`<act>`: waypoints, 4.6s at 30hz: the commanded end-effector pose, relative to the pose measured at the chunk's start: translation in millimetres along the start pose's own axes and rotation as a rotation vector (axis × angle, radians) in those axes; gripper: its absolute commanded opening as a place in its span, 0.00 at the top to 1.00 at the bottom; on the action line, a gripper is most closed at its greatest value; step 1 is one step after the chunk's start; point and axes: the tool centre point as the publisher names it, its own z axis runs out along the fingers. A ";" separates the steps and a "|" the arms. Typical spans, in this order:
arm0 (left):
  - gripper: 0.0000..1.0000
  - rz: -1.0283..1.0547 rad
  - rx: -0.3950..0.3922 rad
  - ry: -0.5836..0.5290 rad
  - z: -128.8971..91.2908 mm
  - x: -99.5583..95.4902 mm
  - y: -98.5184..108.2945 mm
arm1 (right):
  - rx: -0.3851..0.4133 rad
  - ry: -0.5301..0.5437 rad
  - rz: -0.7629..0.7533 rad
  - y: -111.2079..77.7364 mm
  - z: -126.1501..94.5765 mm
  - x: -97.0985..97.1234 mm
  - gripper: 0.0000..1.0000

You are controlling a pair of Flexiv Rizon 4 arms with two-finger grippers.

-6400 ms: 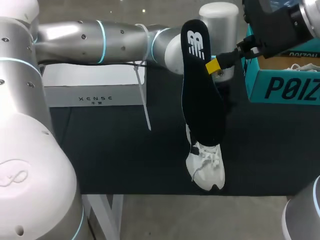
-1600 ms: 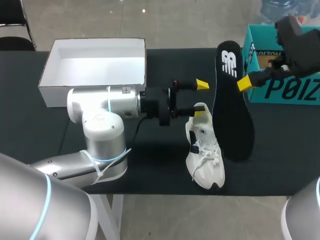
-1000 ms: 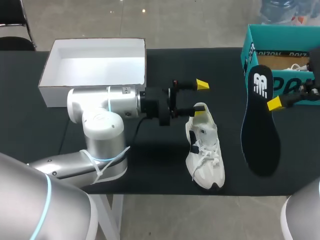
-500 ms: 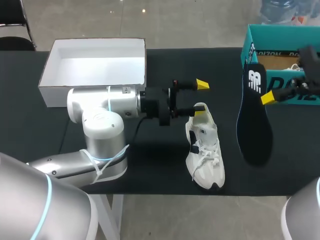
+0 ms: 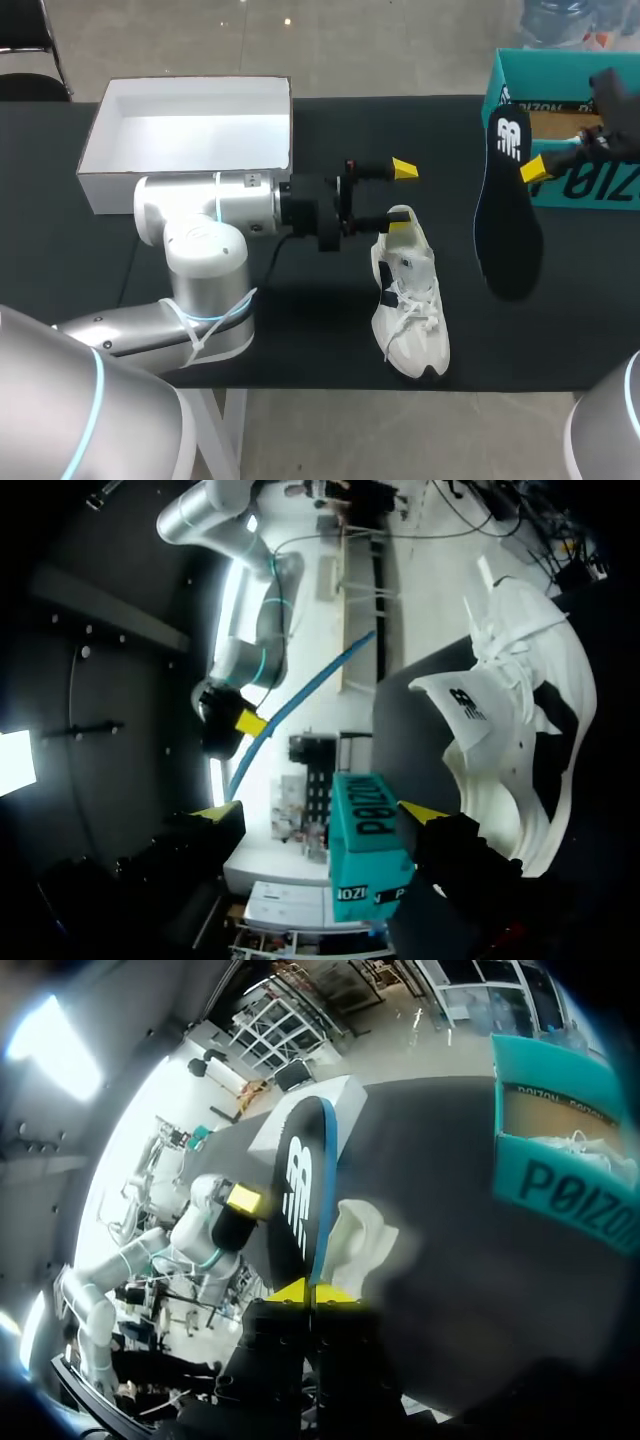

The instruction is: Take the shoe out of the shoebox, open the shoe tongue, remove and reinsert the insole, then place the shoe into the shoebox

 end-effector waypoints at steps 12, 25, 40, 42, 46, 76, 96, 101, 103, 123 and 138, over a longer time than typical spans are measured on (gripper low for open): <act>0.00 0.003 -0.005 -0.004 1.1 1.4 -0.8 | 0.195 0.049 -0.018 46.6 47.6 -4.5 1.00; 0.00 0.003 -0.005 -0.004 1.1 1.4 -0.8 | 0.227 0.071 -0.013 51.7 70.9 -1.7 1.00; 0.00 0.003 -0.005 -0.004 1.1 1.4 -0.8 | 0.261 0.121 -0.006 50.9 109.4 13.5 1.00; 0.00 0.003 -0.005 -0.004 1.1 1.4 -0.8 | 0.262 0.124 -0.007 51.5 112.1 15.6 1.00; 0.00 0.017 -0.001 0.009 2.6 0.8 -3.8 | 0.263 0.127 -0.008 51.0 114.4 19.4 1.00; 1.00 0.054 0.003 0.005 10.0 3.0 -12.9 | 0.246 0.127 -0.012 43.7 105.2 30.4 1.00; 1.00 0.080 -0.021 0.020 6.1 0.4 -7.4 | 0.049 -0.060 -0.079 -0.3 32.9 33.2 0.00; 1.00 0.081 -0.007 0.031 6.7 -1.5 -6.9 | 0.042 -0.204 -0.286 -7.6 -0.5 54.1 0.00; 1.00 0.079 0.001 0.037 7.8 -1.5 -6.7 | 0.057 -0.260 -0.332 -9.8 -10.0 64.4 0.00; 1.00 0.064 0.016 0.070 12.6 0.8 -6.4 | 0.206 -0.451 -0.605 -0.5 -37.6 106.2 0.00; 1.00 0.054 -0.005 0.097 7.1 9.7 -4.4 | 0.190 -0.506 -0.603 -2.0 -66.7 120.0 0.00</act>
